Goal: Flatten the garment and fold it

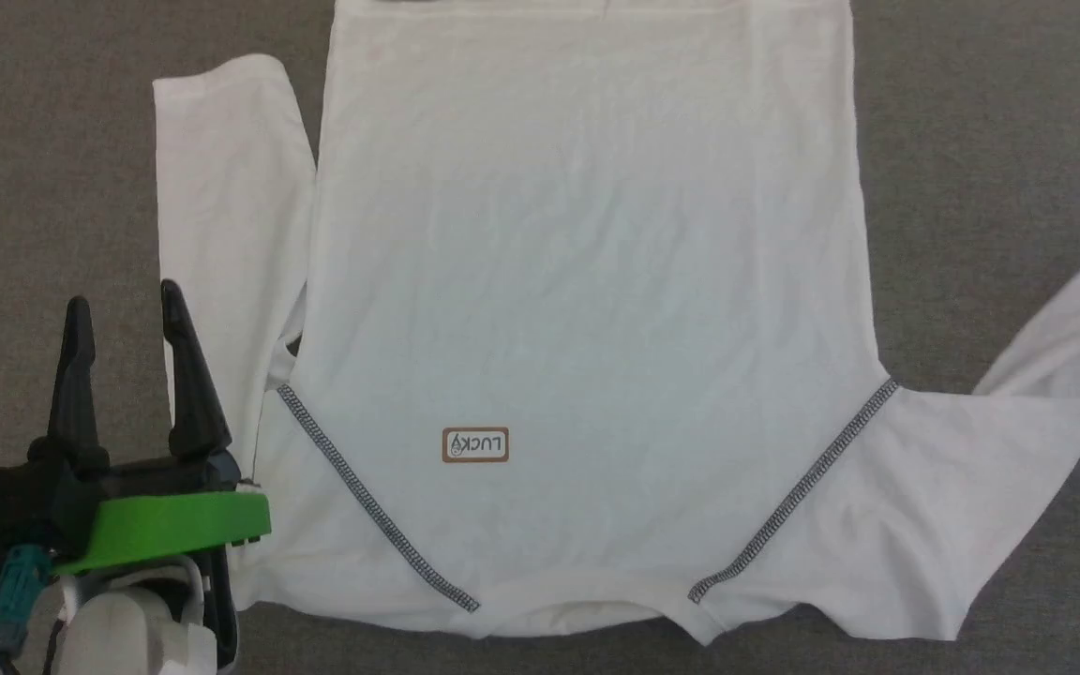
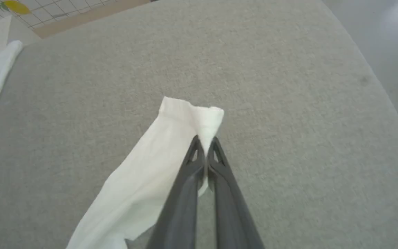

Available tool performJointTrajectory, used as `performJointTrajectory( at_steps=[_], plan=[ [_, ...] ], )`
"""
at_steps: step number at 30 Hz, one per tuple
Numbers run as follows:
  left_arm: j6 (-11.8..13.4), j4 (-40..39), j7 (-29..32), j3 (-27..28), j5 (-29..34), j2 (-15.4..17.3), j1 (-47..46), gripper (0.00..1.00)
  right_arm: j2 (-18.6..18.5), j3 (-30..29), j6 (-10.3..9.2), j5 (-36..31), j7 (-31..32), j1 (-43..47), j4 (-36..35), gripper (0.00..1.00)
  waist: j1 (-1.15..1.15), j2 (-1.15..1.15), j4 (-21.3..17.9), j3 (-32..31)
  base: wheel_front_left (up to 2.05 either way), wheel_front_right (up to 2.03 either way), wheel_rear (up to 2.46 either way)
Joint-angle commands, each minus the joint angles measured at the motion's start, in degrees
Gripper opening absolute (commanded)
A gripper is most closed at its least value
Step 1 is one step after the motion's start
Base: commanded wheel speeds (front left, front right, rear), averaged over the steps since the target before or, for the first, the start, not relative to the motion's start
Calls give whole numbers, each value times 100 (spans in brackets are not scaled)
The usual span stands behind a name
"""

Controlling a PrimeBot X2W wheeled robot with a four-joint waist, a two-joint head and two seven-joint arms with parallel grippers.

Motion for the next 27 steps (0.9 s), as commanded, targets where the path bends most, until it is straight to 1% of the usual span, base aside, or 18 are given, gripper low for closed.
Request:
performJointTrajectory(
  at_steps=[1, 4, 6, 9, 11, 14, 18, 23, 27],
  plan=[
    [-48, -5, -21, 48, 38, -22, 112, 100, -4, -276, -9, -33, 28, 296, -109, 0, 0, 0, -292, -628, 0, 0, 0],
    [-69, -14, -21, 108, 34, -47, 284, 100, 52, -1086, -9, -227, 63, 817, -397, 0, 0, 0, -374, -830, 0, 0, 0],
    [-85, -27, -21, 132, 33, -59, 365, 100, 103, -1490, -9, -346, 65, 1007, -557, 0, 0, 0, -420, -922, 0, 0, 0],
    [-102, -58, -21, 152, 36, -73, 440, 100, 232, -1838, -9, -529, 69, 1167, -825, 0, 0, 0, -468, -1021, 0, 0, 0],
    [-117, -59, -21, 142, 39, -81, 479, 100, 298, -1884, -9, -619, 108, 1268, -1033, 0, 0, 0, -479, -1103, 0, 0, 0],
    [-127, -41, -21, 130, 42, -89, 531, 100, 331, -1635, -9, -588, 169, 1416, -1451, 0, 0, 0, -478, -1209, 0, 0, 0],
    [-106, -53, -21, 158, 35, -96, 626, 100, 332, -1119, -9, -244, 320, 1628, -2267, 0, 0, 0, -481, -1353, 0, 0, 0],
    [-112, -81, -22, 194, 45, -101, 736, 100, 95, -594, -9, 199, 475, 1608, -3219, 0, 0, 0, -451, -1504, 0, 0, 0],
    [-128, -89, -22, 183, 43, -103, 786, 100, 68, 157, -9, 556, 731, 1597, -3804, 0, 0, 0, -386, -1588, 0, 0, 0]
  ],
)
